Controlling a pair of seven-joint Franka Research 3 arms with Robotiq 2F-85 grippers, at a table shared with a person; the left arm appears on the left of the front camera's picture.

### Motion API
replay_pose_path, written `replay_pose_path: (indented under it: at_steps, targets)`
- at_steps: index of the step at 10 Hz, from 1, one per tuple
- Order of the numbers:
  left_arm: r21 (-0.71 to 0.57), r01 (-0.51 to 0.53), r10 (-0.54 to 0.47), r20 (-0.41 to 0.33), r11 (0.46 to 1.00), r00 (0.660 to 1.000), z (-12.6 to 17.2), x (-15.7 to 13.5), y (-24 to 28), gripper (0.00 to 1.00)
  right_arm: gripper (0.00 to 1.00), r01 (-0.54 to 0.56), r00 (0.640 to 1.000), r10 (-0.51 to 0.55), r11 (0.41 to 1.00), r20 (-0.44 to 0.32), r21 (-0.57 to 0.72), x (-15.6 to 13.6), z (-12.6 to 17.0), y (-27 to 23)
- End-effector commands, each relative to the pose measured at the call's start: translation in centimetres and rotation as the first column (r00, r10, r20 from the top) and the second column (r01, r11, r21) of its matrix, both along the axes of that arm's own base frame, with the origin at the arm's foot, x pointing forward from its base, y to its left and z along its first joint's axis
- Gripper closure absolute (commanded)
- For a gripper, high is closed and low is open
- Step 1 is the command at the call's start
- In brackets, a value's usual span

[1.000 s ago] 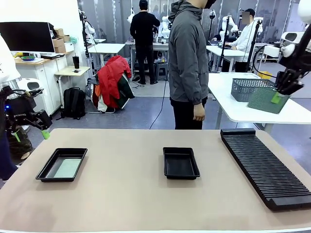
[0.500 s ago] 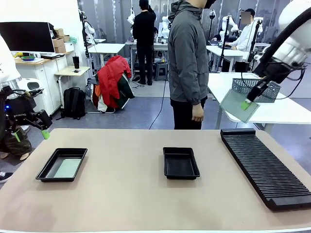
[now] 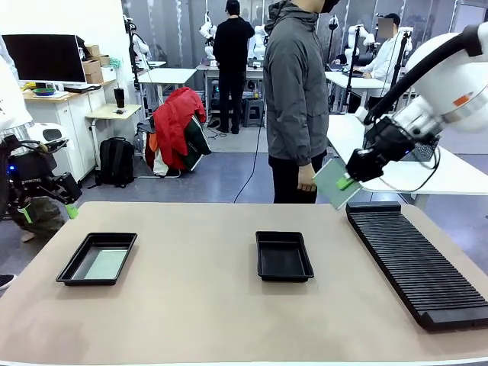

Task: Inspect and transfer BCBs to ESD trays.
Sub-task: Pick up the Blank PCB from the PCB Rack and place it in the right ESD tray.

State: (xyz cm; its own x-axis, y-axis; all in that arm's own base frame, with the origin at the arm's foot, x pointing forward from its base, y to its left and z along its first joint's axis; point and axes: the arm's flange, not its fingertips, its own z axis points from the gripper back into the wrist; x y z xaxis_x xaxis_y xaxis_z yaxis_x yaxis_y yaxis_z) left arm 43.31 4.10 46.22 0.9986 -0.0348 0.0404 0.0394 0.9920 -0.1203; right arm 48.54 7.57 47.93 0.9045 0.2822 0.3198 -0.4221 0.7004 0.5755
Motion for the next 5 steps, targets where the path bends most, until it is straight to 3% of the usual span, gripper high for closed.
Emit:
replay_pose_path:
  at_steps: [1, 5]
  targets:
    - [0.001, -0.004, 0.004, 0.009, 1.0, 1.0, -0.1, 0.0, 0.0, 0.0, 0.98, 0.128, 0.992, -0.128, 0.988, -0.011, 0.091, -0.7, -2.9, 2.7]
    - [0.001, -0.004, 0.004, 0.009, 1.0, 1.0, -0.1, 0.0, 0.0, 0.0, 0.98, 0.244, 0.969, -0.234, 0.958, -0.081, 0.15, -1.7, -7.5, 7.7]
